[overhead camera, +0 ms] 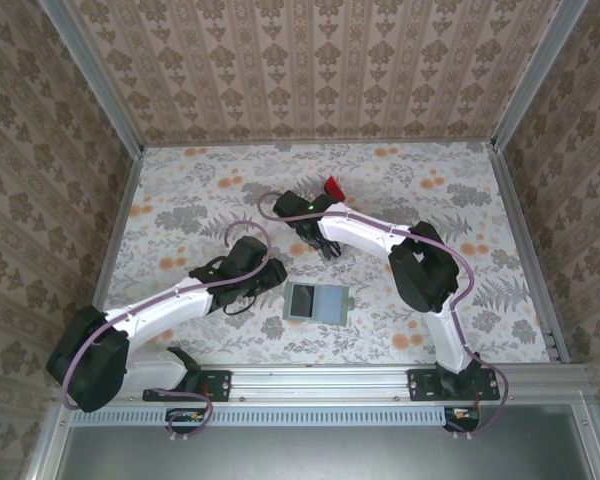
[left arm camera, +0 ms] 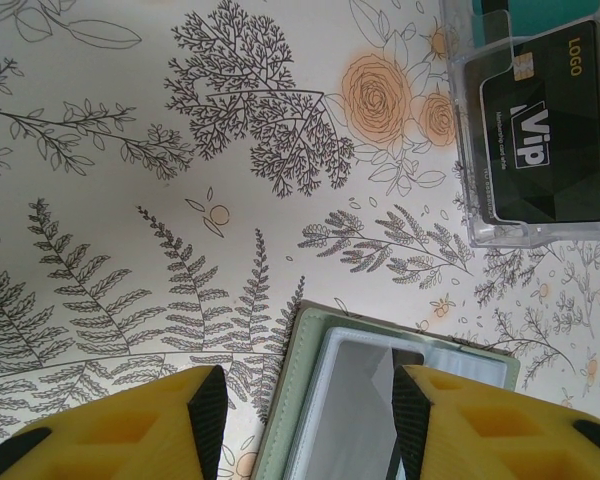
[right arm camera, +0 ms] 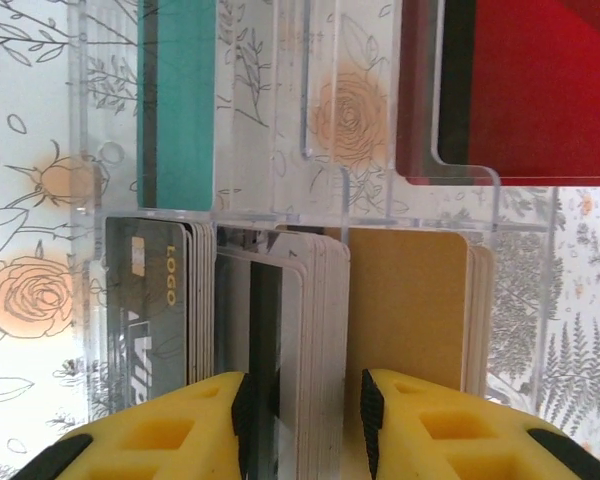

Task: Put the credit cards into the card holder
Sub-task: Pick up the credit card from the storage box.

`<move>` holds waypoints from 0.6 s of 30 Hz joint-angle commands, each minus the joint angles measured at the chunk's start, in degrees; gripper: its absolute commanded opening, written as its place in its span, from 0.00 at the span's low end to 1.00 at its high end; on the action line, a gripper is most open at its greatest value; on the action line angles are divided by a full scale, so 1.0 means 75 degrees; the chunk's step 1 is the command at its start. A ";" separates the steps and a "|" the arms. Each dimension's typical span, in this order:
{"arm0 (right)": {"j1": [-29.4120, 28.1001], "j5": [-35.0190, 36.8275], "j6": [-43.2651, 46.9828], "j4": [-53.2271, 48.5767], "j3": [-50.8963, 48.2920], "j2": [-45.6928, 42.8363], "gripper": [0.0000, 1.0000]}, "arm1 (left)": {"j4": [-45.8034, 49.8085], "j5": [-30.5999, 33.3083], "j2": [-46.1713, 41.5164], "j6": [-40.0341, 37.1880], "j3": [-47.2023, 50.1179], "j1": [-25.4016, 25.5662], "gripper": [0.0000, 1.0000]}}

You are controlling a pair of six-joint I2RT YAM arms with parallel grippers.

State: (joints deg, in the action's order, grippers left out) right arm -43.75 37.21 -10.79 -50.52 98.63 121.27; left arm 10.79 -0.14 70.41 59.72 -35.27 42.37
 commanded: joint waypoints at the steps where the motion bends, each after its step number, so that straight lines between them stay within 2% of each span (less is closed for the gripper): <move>1: -0.0057 0.0853 0.0061 -0.0099 -0.0001 0.0093 0.37 | 0.0116 0.0119 -0.0190 0.0035 0.0074 -0.0059 0.51; 4: -0.0051 0.0861 0.0192 0.0067 -0.0132 -0.0006 0.36 | 0.0096 0.0115 -0.0166 0.0016 0.0073 -0.0080 0.51; 11: -0.0039 0.0644 0.0208 0.0092 -0.0229 -0.0161 0.28 | 0.0085 0.0057 -0.0072 -0.0006 0.0053 -0.0082 0.51; 18: -0.0049 0.0277 0.0167 -0.0049 -0.0189 0.0079 0.33 | 0.0062 0.0061 -0.0130 0.0041 0.0130 -0.0082 0.51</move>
State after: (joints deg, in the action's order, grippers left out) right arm -44.14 39.83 -9.34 -49.50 97.76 121.27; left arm 10.76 -0.01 70.24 59.72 -35.20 42.22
